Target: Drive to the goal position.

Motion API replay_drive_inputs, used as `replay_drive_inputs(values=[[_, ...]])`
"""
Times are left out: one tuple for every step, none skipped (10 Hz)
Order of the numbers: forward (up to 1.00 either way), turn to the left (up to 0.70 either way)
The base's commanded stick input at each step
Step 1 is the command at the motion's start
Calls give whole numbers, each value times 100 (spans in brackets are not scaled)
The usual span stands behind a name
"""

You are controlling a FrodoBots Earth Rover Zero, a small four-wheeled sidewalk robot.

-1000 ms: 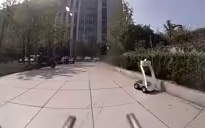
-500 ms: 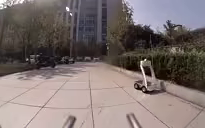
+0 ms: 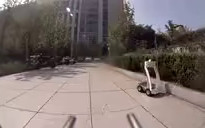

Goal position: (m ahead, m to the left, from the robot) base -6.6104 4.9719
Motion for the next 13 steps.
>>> replay_drive_inputs(values=[[70, 35], [70, 35], [70, 35], [70, 35], [70, 35], [70, 35], [70, 35], [70, 35], [70, 35], [70, 35], [70, 35], [70, 35], [70, 26]])
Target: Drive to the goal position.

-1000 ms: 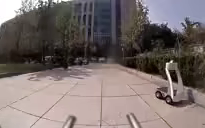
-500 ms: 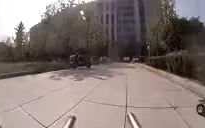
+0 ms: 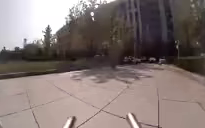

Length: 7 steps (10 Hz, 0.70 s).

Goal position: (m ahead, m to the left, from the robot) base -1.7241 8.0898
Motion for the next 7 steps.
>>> replay_drive_inputs(values=[[70, 0], [70, 0], [70, 0], [70, 0], [70, 0], [70, 0], [70, 0]])
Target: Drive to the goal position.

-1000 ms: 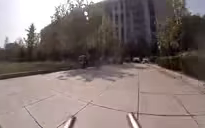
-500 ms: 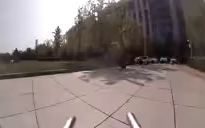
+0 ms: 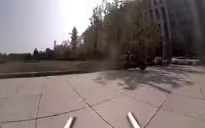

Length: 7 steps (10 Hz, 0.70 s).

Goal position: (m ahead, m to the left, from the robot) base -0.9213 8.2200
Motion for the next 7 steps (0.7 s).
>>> replay_drive_inputs(values=[[70, 0], [70, 0], [70, 0], [70, 0], [70, 0], [70, 0], [70, 0]])
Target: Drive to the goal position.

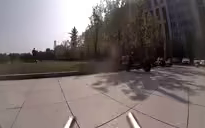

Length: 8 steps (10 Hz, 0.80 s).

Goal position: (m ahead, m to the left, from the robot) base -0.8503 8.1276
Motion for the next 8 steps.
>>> replay_drive_inputs(values=[[70, 0], [70, 0], [70, 0], [70, 0], [70, 0], [70, 2], [70, 25], [70, 35]])
